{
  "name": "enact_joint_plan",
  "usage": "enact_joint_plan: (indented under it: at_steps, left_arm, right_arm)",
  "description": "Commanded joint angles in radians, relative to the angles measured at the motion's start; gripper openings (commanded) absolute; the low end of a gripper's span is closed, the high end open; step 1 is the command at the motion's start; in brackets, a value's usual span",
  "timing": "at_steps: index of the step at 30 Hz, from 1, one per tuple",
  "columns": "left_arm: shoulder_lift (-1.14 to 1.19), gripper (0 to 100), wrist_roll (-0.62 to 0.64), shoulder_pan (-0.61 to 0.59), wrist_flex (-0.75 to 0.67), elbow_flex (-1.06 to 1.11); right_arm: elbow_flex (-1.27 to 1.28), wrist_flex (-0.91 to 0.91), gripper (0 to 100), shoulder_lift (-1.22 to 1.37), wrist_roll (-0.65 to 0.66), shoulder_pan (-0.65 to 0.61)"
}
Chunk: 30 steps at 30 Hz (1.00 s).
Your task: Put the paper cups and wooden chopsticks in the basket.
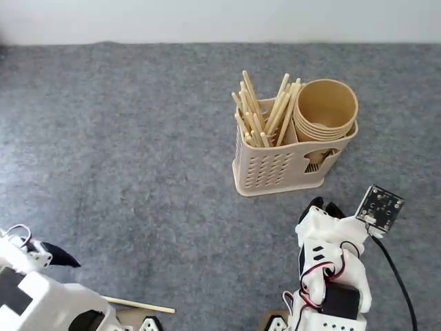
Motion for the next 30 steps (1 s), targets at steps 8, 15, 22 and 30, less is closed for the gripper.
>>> enact_joint_plan:
  at_steps: [8, 15, 22, 30]
  left_arm:
    - [0.008, 29, -0.086, -0.061, -0.141, 0.079]
    - [0.008, 15, -0.094, -0.06, -0.301, 0.209]
    - [0.008, 1, -0.094, -0.058, -0.301, 0.208]
    - [-0.003, 1, -0.071, 0.112, -0.175, 0.154]
  right_arm:
    - [-0.005, -0.005, 10.0, -0.013, -0.003, -0.007]
    - [-0.005, -0.005, 10.0, -0.013, -0.003, -0.007]
    - [-0.005, -0.005, 10.0, -0.013, -0.003, -0.007]
    - [-0.005, -0.005, 10.0, -0.013, -0.003, -0.007]
